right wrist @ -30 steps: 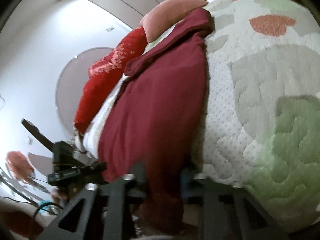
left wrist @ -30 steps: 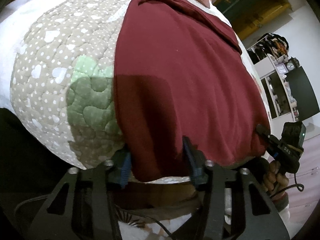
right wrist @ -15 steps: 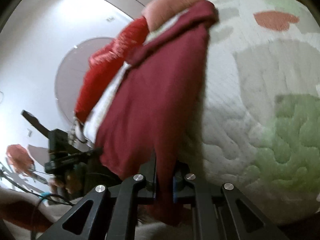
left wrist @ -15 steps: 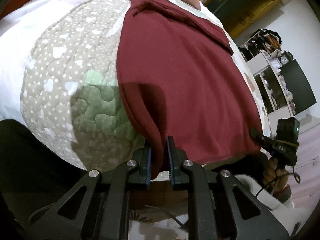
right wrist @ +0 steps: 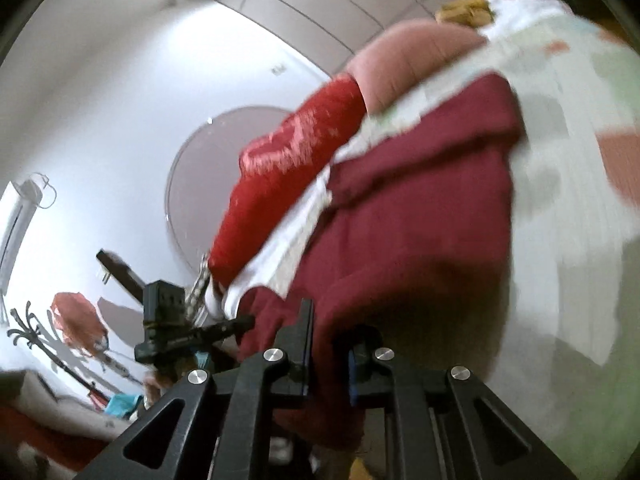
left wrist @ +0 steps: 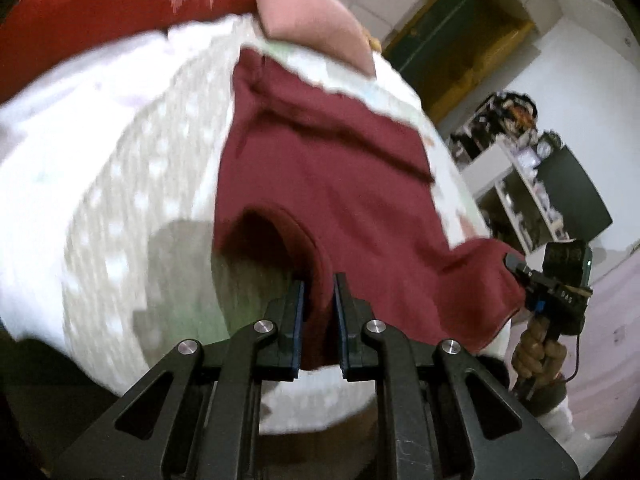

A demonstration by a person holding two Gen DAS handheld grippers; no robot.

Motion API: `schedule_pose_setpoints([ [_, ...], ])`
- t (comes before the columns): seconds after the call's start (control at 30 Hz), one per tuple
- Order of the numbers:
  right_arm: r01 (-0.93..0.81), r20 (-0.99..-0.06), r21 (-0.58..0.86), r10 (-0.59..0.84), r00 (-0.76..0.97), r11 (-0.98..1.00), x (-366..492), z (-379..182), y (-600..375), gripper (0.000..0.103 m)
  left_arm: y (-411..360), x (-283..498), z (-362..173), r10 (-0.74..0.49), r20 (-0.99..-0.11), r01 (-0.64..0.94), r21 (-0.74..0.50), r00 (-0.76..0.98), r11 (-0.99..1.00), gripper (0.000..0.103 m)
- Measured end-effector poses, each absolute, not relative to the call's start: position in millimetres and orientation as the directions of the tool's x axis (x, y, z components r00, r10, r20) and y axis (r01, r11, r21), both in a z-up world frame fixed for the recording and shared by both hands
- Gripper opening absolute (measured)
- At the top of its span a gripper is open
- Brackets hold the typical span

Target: Fold small clothes

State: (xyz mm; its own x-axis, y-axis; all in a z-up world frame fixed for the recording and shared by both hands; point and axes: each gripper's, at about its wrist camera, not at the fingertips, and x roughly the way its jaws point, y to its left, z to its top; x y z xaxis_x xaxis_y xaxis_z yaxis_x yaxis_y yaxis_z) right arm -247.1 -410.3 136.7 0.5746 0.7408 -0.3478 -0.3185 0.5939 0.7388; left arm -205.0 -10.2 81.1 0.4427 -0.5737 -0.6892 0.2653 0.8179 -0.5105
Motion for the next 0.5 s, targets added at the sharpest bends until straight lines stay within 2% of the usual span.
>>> schedule_pose_setpoints([
  [0.17, -0.318, -0.331, 0.730, 0.720, 0.610, 0.605, -220, 147, -419, 0.012, -5, -174, 93, -0.535, -0.668, 0.246, -0.483, 0.517, 0.840, 0.012],
  [0.3, -0.280, -0.329, 0.749, 0.704, 0.629, 0.600, -201, 142, -425, 0.012, -7, -155, 89, -0.495, -0.687, 0.228, -0.446, 0.533, 0.865, 0.012],
  [0.5, -0.233, -0.329, 0.762, 0.672, 0.663, 0.604, -184, 143, -434, 0.012, -2, -144, 84, -0.491, -0.689, 0.195, -0.464, 0.533, 0.864, 0.012],
])
